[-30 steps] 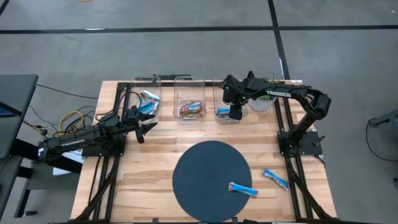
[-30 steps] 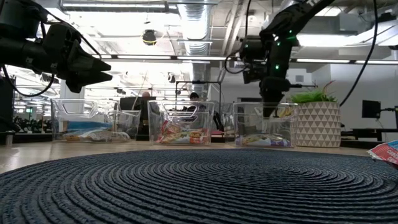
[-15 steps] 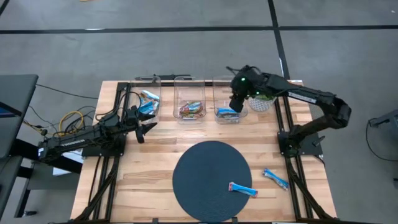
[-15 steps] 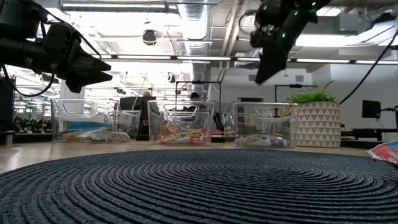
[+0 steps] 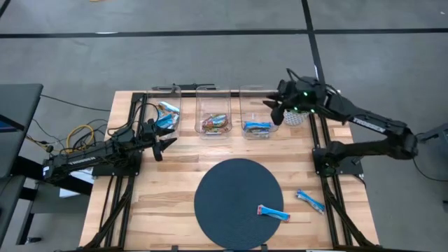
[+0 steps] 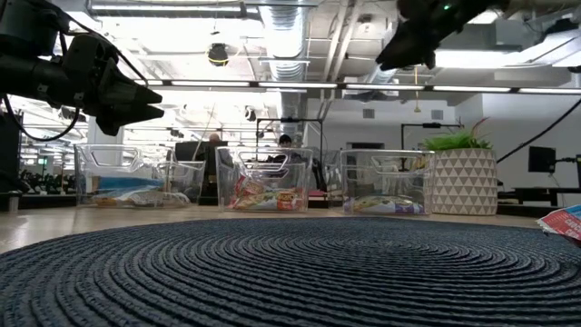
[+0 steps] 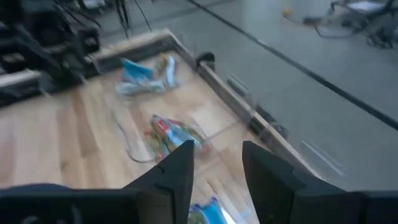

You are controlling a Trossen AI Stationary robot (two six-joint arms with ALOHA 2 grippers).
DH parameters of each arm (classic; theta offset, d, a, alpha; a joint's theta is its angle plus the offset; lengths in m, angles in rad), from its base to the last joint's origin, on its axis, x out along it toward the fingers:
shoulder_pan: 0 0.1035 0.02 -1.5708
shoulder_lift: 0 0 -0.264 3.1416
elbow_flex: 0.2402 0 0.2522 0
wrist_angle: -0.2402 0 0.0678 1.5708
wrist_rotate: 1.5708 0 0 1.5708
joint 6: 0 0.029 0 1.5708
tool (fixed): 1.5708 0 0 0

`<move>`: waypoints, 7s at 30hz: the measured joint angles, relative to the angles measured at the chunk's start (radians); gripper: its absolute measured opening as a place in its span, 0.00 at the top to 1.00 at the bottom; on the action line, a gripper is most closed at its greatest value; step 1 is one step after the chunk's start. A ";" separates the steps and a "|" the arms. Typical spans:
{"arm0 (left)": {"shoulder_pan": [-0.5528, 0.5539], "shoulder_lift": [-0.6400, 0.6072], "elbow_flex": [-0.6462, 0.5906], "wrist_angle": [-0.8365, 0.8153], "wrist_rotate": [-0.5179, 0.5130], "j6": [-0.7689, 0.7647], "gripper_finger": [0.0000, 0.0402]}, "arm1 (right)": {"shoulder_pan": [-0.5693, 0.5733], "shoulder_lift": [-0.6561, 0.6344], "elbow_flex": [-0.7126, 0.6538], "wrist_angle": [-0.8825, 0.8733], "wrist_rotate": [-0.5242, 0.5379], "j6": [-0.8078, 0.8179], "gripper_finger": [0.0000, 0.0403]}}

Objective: Pick and place Granola Bars by type
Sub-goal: Put the red granola bar into the middle transparent bin

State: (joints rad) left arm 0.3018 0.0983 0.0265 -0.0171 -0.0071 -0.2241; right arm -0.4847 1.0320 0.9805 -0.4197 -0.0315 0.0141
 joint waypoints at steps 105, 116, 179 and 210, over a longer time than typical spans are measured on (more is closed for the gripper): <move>0.000 0.000 0.000 0.005 0.000 -0.003 0.47 | 1.214 0.572 -0.114 -0.039 0.029 0.723 0.68; 0.000 0.000 0.000 0.005 0.000 0.000 0.47 | 1.225 0.579 -0.114 -0.034 0.105 0.685 0.56; 0.000 0.000 0.000 0.006 0.000 -0.002 0.47 | 1.142 0.662 -0.025 0.057 0.084 0.568 0.93; 0.000 0.000 0.000 0.000 0.000 -0.002 0.47 | 0.571 0.662 0.443 0.229 0.079 0.082 0.93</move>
State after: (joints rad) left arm 0.3019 0.0982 0.0265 -0.0166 -0.0071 -0.2264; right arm 0.0864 1.6939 1.4236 -0.1903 0.0480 0.0962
